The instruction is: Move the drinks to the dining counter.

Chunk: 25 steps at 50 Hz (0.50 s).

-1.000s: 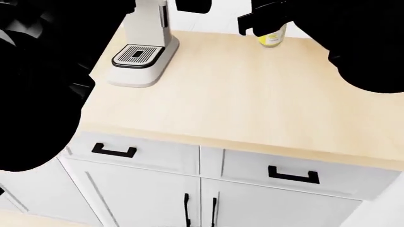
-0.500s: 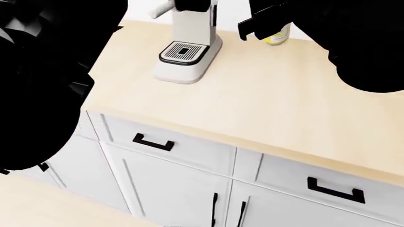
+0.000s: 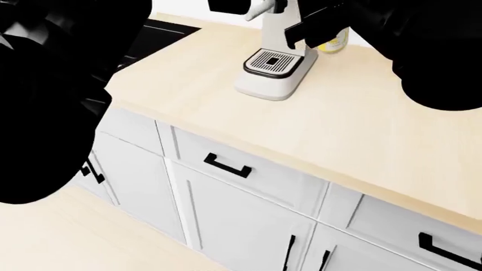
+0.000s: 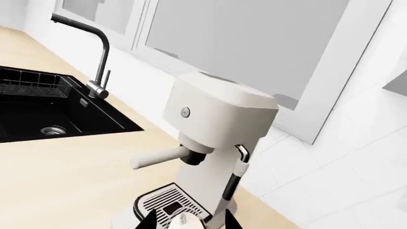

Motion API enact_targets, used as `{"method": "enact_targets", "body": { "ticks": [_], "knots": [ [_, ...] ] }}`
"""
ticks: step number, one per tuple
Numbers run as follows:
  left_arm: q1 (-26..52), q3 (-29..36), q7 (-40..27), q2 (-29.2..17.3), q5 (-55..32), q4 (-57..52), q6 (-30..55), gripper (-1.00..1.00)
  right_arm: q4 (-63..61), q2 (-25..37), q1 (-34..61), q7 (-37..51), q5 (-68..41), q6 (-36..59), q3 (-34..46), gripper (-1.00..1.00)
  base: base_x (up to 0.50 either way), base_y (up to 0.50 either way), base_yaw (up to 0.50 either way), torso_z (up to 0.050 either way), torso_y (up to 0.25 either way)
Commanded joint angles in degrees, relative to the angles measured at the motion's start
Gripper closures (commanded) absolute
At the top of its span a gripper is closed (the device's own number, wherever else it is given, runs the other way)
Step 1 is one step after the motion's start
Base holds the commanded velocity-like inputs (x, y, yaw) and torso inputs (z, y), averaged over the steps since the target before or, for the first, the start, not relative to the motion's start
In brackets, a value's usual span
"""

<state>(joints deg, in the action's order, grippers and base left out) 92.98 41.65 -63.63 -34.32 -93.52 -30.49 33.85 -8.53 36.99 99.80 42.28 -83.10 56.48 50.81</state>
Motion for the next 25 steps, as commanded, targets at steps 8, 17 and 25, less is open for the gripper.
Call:
{"method": "enact_targets", "body": {
  "ticks": [8, 17, 25],
  "knots": [
    [-0.09, 0.17, 0.13, 0.16, 0.15, 0.08, -0.01, -1.0, -0.01, 0.04, 0.38, 0.11, 0.89, 0.57, -0.11, 1.0, -0.01, 0.0, 0.5, 0.0, 0.0],
    [0.18, 0.1, 0.14, 0.11, 0.04, 0.16, 0.05, -1.0, 0.06, -0.06, 0.5, 0.1, 0.88, 0.59, -0.09, 1.0, 0.0, 0.0, 0.5, 0.0, 0.0],
    [0.24, 0.04, 0.17, 0.05, 0.09, 0.16, 0.02, -1.0, 0.09, -0.13, 0.49, -0.03, 1.01, 0.57, 0.02, 1.0, -0.01, 0.0, 0.5, 0.0, 0.0]
  ]
}}
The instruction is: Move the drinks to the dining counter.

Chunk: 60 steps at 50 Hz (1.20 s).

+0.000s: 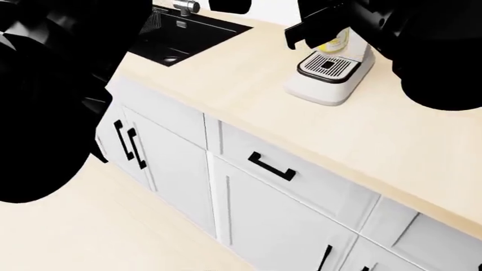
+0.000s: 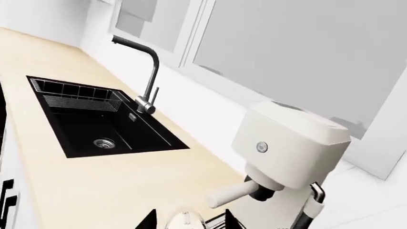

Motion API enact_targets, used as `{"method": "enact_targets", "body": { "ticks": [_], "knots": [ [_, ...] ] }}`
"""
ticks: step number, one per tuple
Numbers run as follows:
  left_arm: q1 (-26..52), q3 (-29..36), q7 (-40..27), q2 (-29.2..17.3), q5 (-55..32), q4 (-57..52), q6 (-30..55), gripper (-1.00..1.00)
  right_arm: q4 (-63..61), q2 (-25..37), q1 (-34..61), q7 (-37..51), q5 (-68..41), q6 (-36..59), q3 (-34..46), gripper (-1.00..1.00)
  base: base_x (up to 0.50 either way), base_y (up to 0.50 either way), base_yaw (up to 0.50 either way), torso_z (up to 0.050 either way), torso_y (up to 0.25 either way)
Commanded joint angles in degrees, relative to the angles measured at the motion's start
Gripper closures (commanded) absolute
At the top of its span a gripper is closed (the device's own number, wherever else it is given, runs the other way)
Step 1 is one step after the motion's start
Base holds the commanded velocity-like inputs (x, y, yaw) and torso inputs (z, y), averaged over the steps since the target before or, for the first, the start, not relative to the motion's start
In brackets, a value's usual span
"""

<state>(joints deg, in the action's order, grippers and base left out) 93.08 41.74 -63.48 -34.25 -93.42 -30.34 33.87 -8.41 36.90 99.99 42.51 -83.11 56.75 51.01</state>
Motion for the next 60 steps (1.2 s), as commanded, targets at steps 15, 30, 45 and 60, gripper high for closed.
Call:
{"method": "enact_targets", "body": {
  "ticks": [15, 30, 45, 60],
  "knots": [
    [0.28, -0.18, -0.3, -0.17, -0.37, -0.25, -0.02, -1.0, -0.27, 0.0, 0.39, 0.08, 0.65, 0.48, -0.24, 1.0, -0.01, 0.0, 0.5, 0.0, 0.0],
    [0.15, -0.02, -0.04, -0.04, -0.26, -0.01, -0.03, -1.0, -0.07, -0.21, 0.4, -0.07, 0.6, 0.33, -0.25, 1.0, 0.0, 0.0, 0.5, 0.0, 0.001],
    [0.18, -0.01, 0.21, -0.1, 0.04, 0.1, -0.05, -1.0, 0.03, -0.36, 0.28, -0.3, 0.62, 0.05, -0.28, 1.0, 0.0, -0.01, 0.5, 0.0, 0.0],
    [0.32, -0.08, -0.11, -0.22, -0.24, -0.16, -0.03, -1.0, -0.4, -0.27, 0.29, -0.21, 0.56, 0.12, -0.22, 1.0, 0.0, -0.01, 0.5, 0.0, 0.001]
  ]
}}
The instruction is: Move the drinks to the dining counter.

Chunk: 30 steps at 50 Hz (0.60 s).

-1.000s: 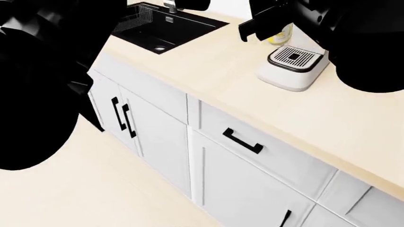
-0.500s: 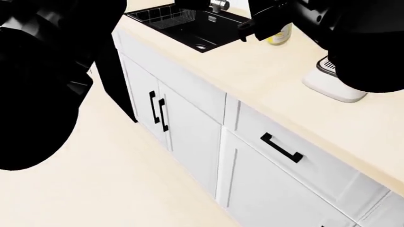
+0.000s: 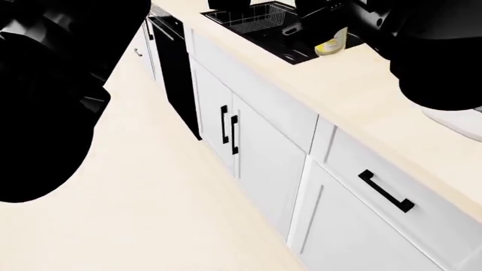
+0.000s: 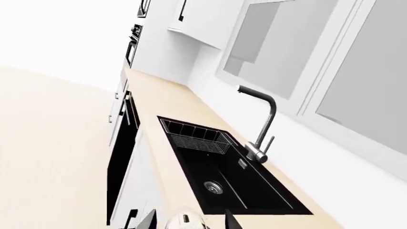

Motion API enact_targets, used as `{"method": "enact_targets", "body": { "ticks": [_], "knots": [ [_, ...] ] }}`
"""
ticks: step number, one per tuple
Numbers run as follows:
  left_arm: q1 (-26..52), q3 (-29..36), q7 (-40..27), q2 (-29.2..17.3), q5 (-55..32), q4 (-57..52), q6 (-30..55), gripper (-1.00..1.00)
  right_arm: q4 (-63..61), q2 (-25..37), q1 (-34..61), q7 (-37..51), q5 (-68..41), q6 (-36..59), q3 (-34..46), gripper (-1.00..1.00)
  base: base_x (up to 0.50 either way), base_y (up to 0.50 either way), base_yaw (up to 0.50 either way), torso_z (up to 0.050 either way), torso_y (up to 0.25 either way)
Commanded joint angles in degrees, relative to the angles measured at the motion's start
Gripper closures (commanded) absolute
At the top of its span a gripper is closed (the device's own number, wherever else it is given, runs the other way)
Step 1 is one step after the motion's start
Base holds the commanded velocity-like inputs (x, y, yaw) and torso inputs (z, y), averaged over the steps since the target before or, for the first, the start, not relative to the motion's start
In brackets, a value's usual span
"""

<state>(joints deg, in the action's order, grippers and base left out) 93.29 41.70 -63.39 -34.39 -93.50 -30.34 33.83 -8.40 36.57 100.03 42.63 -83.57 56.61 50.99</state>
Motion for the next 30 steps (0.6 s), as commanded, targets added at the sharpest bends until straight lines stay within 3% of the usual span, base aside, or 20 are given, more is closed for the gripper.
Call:
{"method": "enact_targets", "body": {
  "ticks": [1, 30],
  "knots": [
    [0.11, -0.05, -0.21, -0.07, -0.18, -0.16, 0.01, -1.0, -0.41, 0.07, 0.25, -0.27, 1.0, 0.29, -0.19, 1.0, 0.0, -0.01, 0.5, 0.0, 0.0],
    [-0.02, 0.16, 0.17, 0.13, 0.09, 0.09, -0.03, -1.0, 0.01, 0.0, 0.2, -0.49, 1.22, 0.06, -0.12, 1.0, 0.0, -0.01, 0.5, 0.0, 0.0]
  ]
}}
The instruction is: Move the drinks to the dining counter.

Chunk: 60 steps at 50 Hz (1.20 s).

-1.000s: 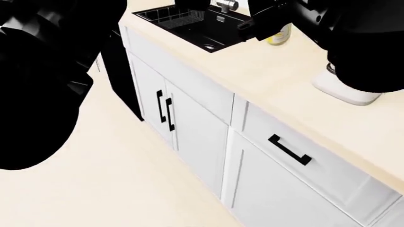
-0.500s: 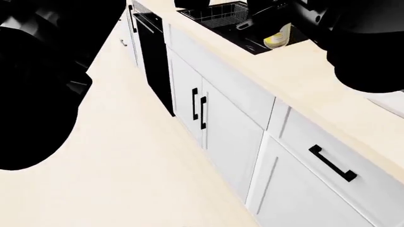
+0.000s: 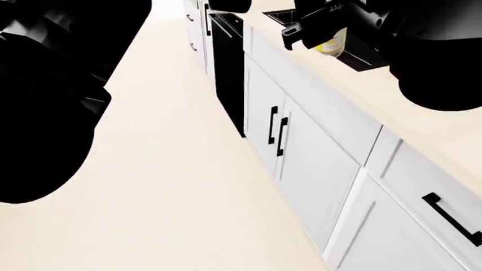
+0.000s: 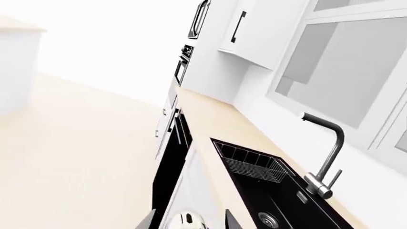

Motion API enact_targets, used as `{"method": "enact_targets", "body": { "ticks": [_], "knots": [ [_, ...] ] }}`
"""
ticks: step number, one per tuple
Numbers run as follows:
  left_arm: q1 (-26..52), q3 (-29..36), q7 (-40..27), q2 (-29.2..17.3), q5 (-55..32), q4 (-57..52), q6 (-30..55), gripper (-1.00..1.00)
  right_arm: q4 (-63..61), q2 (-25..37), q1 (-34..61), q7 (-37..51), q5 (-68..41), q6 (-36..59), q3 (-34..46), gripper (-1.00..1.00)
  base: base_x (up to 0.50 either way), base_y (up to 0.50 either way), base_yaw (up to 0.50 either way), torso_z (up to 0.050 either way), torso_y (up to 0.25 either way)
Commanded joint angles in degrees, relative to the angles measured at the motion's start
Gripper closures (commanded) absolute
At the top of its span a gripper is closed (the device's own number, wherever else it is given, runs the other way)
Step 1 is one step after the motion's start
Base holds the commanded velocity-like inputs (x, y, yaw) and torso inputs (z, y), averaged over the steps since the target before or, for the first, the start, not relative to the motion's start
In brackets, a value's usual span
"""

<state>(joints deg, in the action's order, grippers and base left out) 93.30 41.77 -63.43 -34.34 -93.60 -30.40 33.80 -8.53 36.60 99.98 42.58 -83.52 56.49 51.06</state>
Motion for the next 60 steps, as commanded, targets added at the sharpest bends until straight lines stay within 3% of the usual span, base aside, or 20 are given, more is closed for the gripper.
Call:
{"method": "enact_targets", "body": {
  "ticks": [1, 60],
  "knots": [
    [-0.03, 0.08, 0.23, 0.08, 0.19, 0.15, -0.01, -1.0, 0.14, -0.03, 0.29, -0.45, 1.18, 0.18, -0.2, 1.0, 0.0, -0.01, 0.5, 0.0, 0.0],
    [0.08, 0.13, 0.0, 0.04, 0.0, -0.1, -0.04, -1.0, -0.17, -0.09, 0.81, -0.73, 1.01, 0.4, -0.06, 1.0, 0.0, -0.01, 0.5, 0.0, 0.0]
  ]
}}
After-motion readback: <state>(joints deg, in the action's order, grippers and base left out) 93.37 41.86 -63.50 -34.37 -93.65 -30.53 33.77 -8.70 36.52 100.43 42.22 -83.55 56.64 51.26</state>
